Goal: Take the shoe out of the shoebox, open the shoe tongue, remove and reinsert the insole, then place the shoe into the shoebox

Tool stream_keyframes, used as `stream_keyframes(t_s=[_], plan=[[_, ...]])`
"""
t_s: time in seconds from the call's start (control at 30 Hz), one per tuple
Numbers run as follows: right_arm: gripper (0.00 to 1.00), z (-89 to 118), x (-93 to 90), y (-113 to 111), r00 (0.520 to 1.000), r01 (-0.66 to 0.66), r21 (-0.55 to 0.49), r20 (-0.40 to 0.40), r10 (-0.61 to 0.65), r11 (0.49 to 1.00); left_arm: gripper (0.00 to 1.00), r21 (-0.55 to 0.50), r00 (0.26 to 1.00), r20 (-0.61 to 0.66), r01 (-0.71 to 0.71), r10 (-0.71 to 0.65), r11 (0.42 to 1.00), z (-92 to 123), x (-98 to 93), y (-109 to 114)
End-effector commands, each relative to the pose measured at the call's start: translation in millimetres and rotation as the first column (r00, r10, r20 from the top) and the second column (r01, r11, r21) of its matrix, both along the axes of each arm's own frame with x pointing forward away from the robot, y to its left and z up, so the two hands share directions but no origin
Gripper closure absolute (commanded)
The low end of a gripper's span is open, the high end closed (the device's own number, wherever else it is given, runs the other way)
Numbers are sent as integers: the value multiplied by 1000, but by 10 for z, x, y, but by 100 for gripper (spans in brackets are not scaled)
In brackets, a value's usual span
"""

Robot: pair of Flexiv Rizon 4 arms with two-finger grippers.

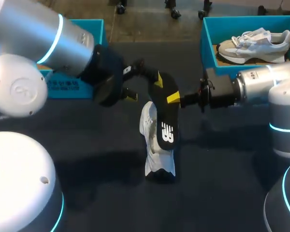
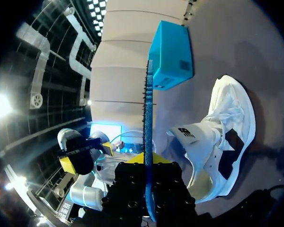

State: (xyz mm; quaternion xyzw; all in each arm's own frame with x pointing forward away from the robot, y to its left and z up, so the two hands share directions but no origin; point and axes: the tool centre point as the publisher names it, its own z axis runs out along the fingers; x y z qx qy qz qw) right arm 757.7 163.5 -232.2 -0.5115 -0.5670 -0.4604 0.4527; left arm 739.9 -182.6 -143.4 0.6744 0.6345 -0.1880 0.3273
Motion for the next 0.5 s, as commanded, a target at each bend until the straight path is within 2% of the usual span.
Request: stream_keyframes(t_s=[0.03, 0.2, 0.33, 0.5], plan=[[100, -20, 7, 41, 1000, -4, 4, 0, 4, 1000, 0, 172, 999, -15, -45, 48, 984, 61, 87, -76], [100, -28, 5, 71, 1000, -10, 6, 2, 10, 1000, 0, 220, 994, -50, -85, 98, 972, 75, 211, -109], [100, -59, -6, 103, 1000, -25, -20, -17, 25, 999, 0, 303, 987, -63, -120, 145, 945, 19, 264, -146], [100, -84, -21, 114, 1000, -18, -17, -15, 18, 1000, 0, 381, 987, -27, -138, 160, 914, -11, 297, -183]])
